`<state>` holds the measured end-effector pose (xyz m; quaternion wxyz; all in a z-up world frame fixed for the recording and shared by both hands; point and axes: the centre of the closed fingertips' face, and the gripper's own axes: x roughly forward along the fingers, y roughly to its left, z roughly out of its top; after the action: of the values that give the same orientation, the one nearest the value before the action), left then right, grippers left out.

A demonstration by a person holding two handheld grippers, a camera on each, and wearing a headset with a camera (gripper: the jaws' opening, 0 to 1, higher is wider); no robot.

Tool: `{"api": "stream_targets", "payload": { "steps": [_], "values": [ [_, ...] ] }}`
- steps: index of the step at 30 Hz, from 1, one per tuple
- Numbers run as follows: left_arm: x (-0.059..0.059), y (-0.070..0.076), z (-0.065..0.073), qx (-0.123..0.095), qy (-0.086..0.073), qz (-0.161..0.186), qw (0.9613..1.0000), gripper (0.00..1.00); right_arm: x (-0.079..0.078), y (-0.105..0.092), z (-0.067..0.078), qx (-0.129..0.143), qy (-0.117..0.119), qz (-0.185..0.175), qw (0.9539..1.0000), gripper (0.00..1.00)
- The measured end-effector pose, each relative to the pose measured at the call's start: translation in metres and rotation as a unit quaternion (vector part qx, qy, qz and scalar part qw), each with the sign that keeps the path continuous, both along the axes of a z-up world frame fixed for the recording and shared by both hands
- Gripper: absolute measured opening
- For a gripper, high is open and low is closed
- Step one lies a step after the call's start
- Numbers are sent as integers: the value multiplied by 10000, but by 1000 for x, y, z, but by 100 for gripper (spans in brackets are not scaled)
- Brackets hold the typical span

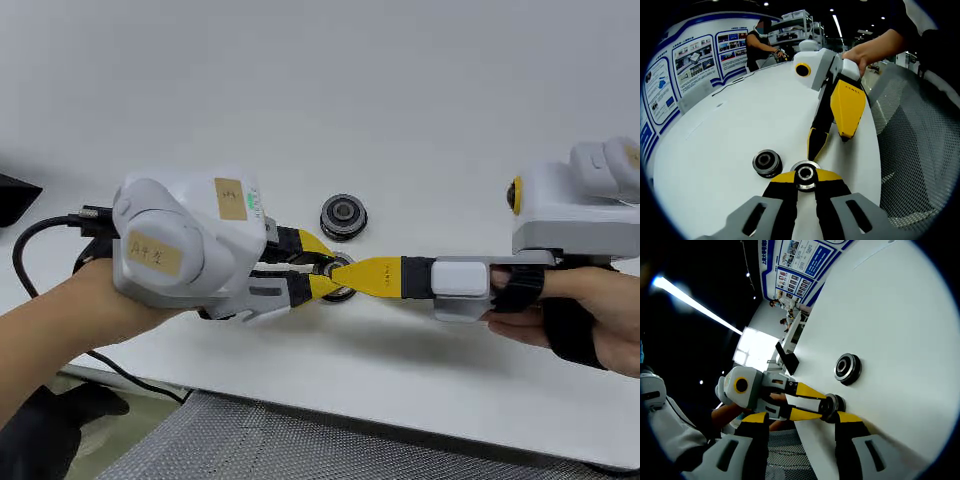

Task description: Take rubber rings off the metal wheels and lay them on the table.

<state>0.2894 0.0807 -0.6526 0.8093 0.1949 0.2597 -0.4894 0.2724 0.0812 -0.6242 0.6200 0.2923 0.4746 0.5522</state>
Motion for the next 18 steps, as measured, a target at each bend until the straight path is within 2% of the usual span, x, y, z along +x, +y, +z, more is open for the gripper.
{"api": "stream_targets", "payload": {
  "steps": [3, 8, 14, 18],
  "values": [
    [0, 0, 0, 1, 5, -6, 10000, 12, 3, -1, -2, -44, -66, -38, 10000, 55],
    [0, 0, 0, 4, 9, -10, 10000, 12, 9, 0, -4, -74, -199, -146, 9997, 63],
    [0, 0, 0, 9, 15, -14, 10000, 12, 9, 9, -2, 6, -193, -126, 9997, 63],
    [0, 0, 0, 11, 15, -10, 10000, 12, 10, 10, -5, -56, -257, -119, 9996, 63]
  ]
}}
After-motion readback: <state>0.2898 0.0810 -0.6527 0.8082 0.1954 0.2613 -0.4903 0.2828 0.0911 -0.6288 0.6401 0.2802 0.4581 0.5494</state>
